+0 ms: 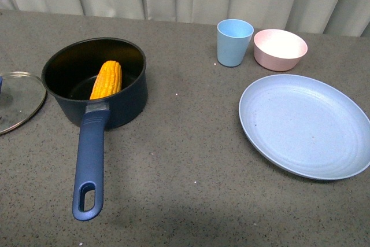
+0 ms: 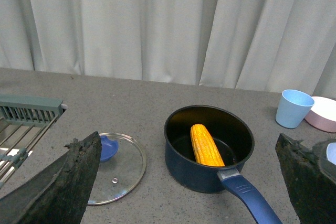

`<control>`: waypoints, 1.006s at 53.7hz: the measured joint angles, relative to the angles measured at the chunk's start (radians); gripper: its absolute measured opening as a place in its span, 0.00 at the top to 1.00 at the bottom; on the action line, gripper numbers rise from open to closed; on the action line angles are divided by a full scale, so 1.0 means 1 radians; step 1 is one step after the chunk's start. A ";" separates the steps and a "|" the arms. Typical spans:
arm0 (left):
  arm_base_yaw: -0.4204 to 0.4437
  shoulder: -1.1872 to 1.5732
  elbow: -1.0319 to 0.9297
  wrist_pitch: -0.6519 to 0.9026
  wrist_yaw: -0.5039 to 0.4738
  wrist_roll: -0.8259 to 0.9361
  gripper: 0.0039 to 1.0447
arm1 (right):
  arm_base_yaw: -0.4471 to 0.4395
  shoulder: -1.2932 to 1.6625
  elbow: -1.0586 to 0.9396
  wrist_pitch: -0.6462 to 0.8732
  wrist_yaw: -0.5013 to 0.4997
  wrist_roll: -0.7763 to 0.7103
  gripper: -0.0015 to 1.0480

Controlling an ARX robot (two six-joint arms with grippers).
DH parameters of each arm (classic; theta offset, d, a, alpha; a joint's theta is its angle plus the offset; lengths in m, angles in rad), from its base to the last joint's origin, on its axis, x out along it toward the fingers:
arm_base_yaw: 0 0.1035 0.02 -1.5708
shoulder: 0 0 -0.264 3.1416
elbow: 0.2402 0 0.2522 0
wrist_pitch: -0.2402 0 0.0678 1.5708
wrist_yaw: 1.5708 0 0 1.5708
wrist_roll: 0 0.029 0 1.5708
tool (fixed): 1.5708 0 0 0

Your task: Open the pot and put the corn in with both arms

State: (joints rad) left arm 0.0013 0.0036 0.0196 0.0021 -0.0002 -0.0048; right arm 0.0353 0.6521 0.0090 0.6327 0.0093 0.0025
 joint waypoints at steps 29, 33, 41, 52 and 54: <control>0.000 0.000 0.000 0.000 0.000 0.000 0.06 | -0.033 -0.298 -0.004 -0.277 -0.008 0.000 0.99; 0.000 0.000 0.000 0.000 0.000 0.000 0.06 | -0.033 -0.327 -0.004 -0.304 -0.008 0.000 0.99; 0.000 0.000 0.000 0.000 0.000 0.000 0.06 | -0.033 -0.378 -0.004 -0.356 -0.008 0.000 0.99; 0.000 0.000 0.000 0.000 0.000 0.000 0.06 | -0.033 -0.432 -0.004 -0.409 -0.008 0.000 0.99; 0.000 0.000 0.000 0.000 0.000 0.000 0.06 | -0.033 -0.442 -0.004 -0.418 -0.008 0.000 0.99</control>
State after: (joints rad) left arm 0.0013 0.0036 0.0196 0.0021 -0.0002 -0.0048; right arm 0.0025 0.2104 0.0051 0.2146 0.0013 0.0029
